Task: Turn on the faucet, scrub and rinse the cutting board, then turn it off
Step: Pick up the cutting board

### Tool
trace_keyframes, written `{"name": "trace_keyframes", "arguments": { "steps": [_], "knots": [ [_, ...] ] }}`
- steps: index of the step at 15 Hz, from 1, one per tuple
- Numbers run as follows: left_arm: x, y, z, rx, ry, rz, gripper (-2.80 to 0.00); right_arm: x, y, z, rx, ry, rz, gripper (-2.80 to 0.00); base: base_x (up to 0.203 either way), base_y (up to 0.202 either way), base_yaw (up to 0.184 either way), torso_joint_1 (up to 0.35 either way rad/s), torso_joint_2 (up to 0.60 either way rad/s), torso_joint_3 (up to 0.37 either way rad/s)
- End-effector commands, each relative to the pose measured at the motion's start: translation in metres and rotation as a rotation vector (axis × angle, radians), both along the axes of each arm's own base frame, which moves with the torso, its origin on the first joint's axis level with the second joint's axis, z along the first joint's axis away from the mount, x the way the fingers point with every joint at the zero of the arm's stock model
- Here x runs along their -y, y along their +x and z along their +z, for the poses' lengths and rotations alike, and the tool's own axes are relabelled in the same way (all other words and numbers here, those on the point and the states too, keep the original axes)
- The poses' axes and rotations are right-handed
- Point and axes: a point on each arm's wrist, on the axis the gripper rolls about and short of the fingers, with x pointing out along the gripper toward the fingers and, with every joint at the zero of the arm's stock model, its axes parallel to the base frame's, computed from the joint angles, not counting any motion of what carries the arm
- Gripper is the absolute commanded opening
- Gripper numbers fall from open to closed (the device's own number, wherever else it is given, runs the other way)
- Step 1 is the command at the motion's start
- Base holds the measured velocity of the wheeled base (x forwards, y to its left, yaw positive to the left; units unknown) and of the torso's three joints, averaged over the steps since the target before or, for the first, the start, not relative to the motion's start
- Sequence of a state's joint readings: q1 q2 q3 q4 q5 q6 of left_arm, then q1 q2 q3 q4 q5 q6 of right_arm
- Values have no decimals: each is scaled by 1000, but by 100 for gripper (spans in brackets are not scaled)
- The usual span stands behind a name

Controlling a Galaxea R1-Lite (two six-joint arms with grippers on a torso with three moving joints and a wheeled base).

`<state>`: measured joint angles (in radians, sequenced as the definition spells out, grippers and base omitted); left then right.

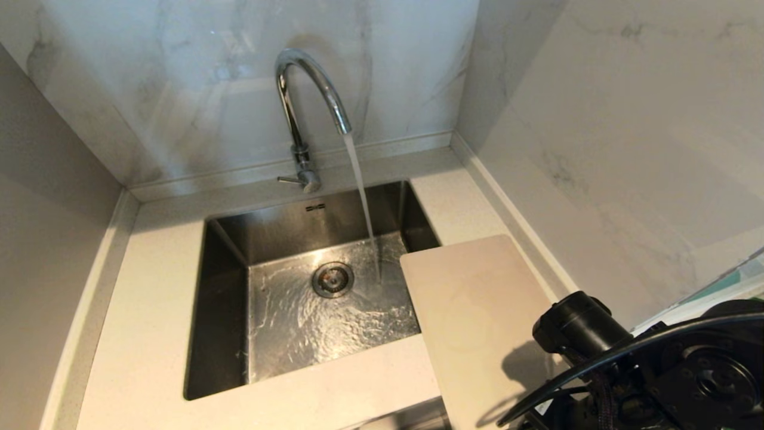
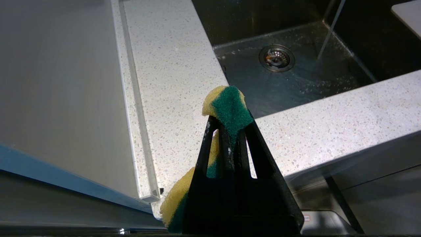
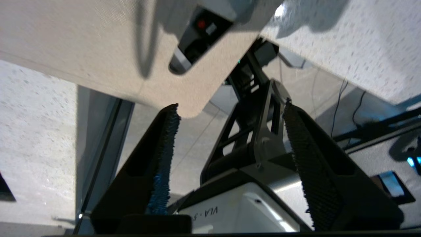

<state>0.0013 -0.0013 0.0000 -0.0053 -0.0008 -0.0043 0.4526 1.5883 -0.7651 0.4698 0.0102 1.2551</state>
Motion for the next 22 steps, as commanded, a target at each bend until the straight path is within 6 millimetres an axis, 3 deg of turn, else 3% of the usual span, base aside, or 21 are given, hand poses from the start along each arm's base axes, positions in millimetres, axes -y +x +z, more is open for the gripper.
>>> {"name": "trace_keyframes", "arguments": {
  "steps": [1,4,9,22],
  "knots": [
    [0,0,0,-2,0,0,-280,-1,1,-9,-47,-6,-11,0,0,0,0,0,0,0],
    [0,0,0,0,0,0,-280,-4,6,-24,-120,-28,-60,0,0,0,0,0,0,0],
    [0,0,0,0,0,0,-280,-6,8,-33,-148,-50,-61,0,0,0,0,0,0,0],
    [0,0,0,-1,0,0,-280,-6,12,-38,-126,-97,-111,0,0,0,0,0,0,0]
  ]
}}
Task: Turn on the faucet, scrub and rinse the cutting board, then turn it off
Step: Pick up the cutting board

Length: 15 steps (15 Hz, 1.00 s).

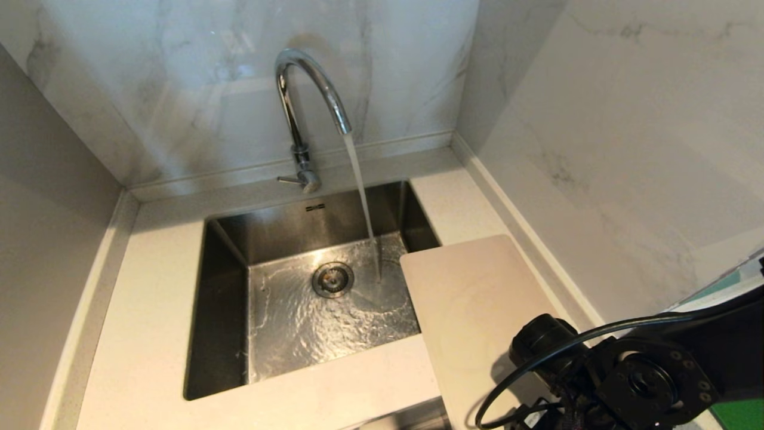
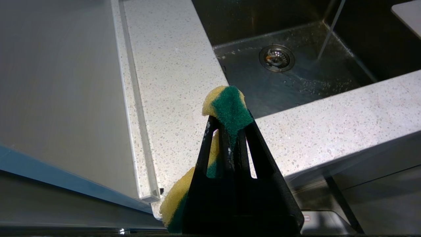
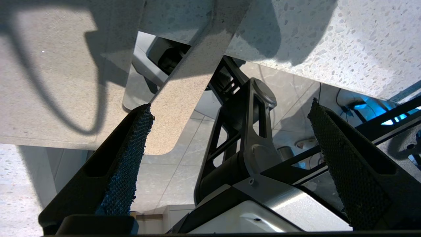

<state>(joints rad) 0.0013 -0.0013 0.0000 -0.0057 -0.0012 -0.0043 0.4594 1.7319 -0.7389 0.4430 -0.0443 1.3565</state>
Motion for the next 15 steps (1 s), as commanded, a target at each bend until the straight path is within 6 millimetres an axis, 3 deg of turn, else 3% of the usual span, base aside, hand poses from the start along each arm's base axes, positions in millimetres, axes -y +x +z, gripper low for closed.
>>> {"name": "trace_keyframes", "arguments": {
  "steps": [1,15],
  "knots": [
    [0,0,0,-2,0,0,-280,-1,2,-6,-25,-11,-9,0,0,0,0,0,0,0],
    [0,0,0,-1,0,0,-280,-4,7,-19,-56,-20,-23,0,0,0,0,0,0,0]
  ]
}}
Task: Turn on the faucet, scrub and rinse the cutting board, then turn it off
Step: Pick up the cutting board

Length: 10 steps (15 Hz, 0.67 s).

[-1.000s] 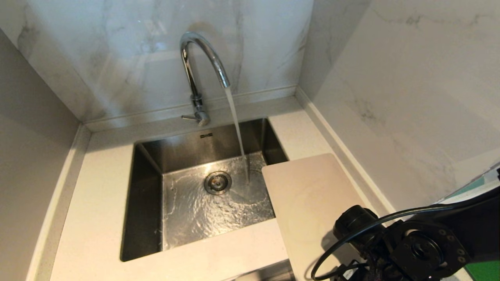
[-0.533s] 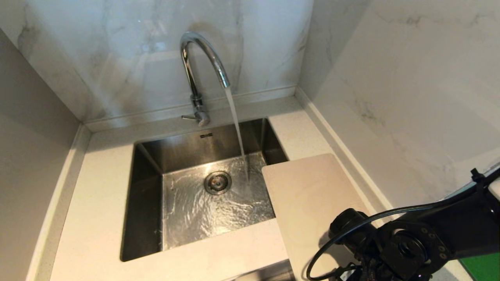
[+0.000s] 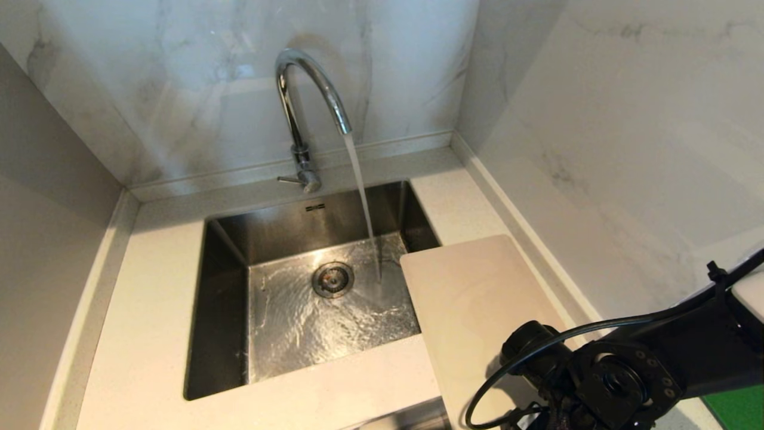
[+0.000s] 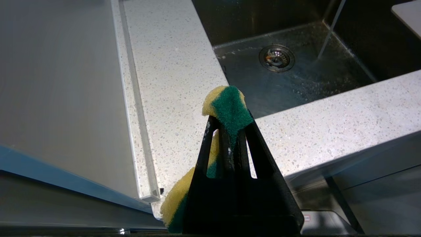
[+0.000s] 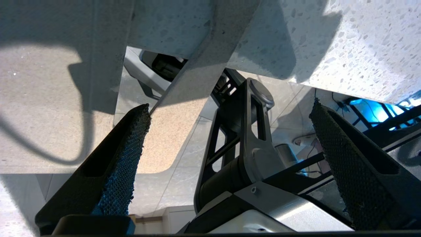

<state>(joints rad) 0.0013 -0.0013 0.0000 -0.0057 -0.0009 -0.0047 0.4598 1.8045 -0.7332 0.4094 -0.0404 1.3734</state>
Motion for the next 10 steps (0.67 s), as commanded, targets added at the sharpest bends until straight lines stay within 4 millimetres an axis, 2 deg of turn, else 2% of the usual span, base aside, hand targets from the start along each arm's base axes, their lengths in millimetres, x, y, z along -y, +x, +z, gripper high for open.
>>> {"name": "trace_keyframes", "arguments": {
  "steps": [1,10],
  "knots": [
    [0,0,0,-2,0,0,-280,0,0,-4,-19,-8,-7,0,0,0,0,0,0,0],
    [0,0,0,-1,0,0,-280,-4,8,-17,3,6,-13,0,0,0,0,0,0,0]
  ]
}}
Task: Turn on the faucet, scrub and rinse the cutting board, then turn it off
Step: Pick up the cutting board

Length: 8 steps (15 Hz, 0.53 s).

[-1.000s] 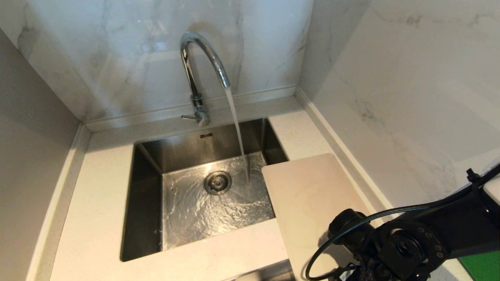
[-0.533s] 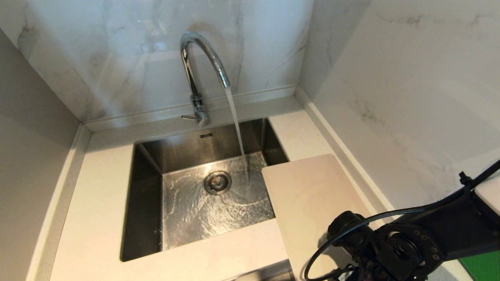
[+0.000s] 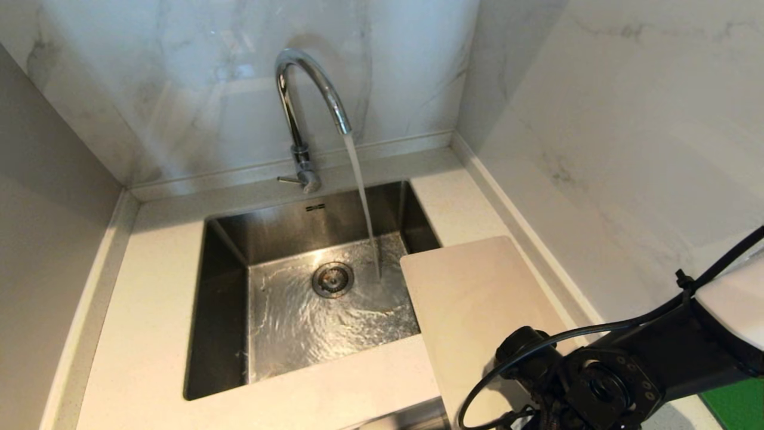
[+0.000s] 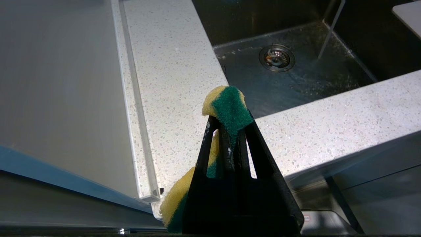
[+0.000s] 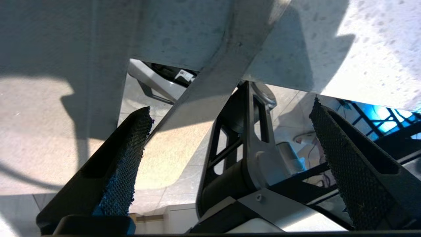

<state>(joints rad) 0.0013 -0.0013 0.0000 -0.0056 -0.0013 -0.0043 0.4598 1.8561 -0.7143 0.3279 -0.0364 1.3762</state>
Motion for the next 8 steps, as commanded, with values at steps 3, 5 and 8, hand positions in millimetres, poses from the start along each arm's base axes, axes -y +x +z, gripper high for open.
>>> {"name": "trace_keyframes", "arguments": {
  "steps": [3,5,8],
  "knots": [
    [0,0,0,-1,0,0,-280,-2,4,-6,5,2,-47,0,0,0,0,0,0,0],
    [0,0,0,-2,0,0,-280,-2,4,-7,9,3,-49,0,0,0,0,0,0,0],
    [0,0,0,-2,0,1,-280,-3,6,-10,25,12,-49,0,0,0,0,0,0,0]
  ]
}}
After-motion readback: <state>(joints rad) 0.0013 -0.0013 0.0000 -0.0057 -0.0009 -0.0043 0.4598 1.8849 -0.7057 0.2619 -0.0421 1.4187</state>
